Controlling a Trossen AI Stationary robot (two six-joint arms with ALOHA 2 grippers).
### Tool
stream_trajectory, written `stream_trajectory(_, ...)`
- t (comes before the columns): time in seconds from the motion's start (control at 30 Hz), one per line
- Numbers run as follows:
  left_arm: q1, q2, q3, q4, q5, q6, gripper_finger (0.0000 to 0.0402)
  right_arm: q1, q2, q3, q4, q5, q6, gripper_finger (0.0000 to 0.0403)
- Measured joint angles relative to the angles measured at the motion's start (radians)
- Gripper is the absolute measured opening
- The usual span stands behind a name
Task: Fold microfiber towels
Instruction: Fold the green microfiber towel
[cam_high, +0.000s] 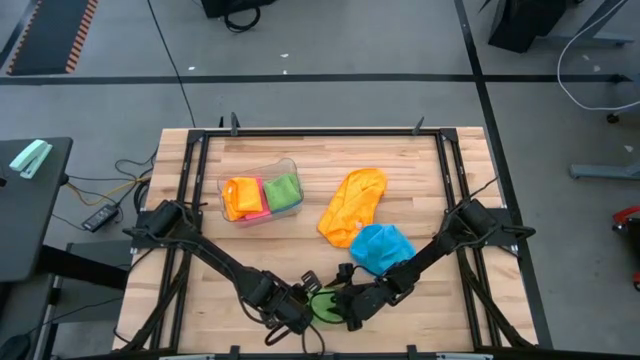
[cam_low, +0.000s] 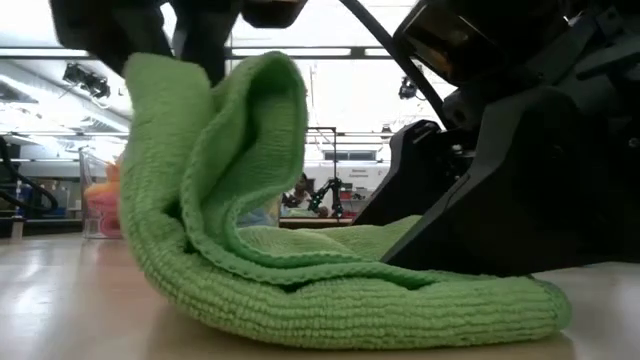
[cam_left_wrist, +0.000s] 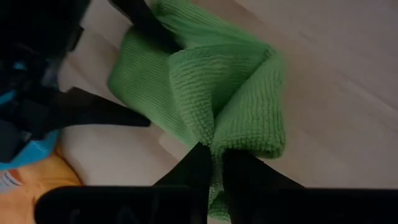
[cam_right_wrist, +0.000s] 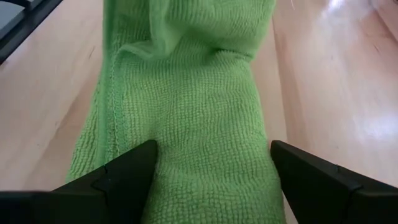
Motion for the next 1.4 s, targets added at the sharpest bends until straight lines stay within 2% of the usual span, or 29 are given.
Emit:
stream_trajectory(0.27, -0.002, 0.000, 0.000, 0.076, -0.016, 0.080, 0.0020, -0.007, 0.001, -0.001, 0.006, -0.002, 0.003, 0.0326)
stream_trajectory(0.57, -0.002, 0.006, -0.024, 0.200, -0.070, 0.097, 0.0031, -0.018, 0.003, -0.002, 0.019, -0.007, 0.024, 0.0326)
stream_trajectory(0.8, -0.017, 0.008, -0.039, 0.234, -0.146, 0.055, 0.0016, -0.019, 0.003, -0.002, 0.029, -0.003, 0.026, 0.0326)
stream_trajectory(0.93, -0.048, 0.008, -0.039, 0.257, -0.252, 0.035, 0.0017, -0.019, 0.003, -0.002, 0.031, -0.001, 0.027, 0.0326)
stream_trajectory(1.03, -0.068, 0.025, -0.039, 0.300, -0.280, 0.035, 0.0015, -0.019, 0.003, -0.002, 0.033, 0.014, 0.027, 0.0326)
stream_trajectory(1.13, -0.081, 0.063, -0.040, 0.331, -0.297, 0.045, 0.0014, -0.019, 0.004, -0.002, 0.036, 0.020, 0.028, 0.0326)
stream_trajectory(1.4, -0.086, 0.141, -0.040, 0.374, -0.429, 0.124, 0.0017, -0.021, 0.004, -0.003, 0.047, 0.029, 0.028, 0.0326)
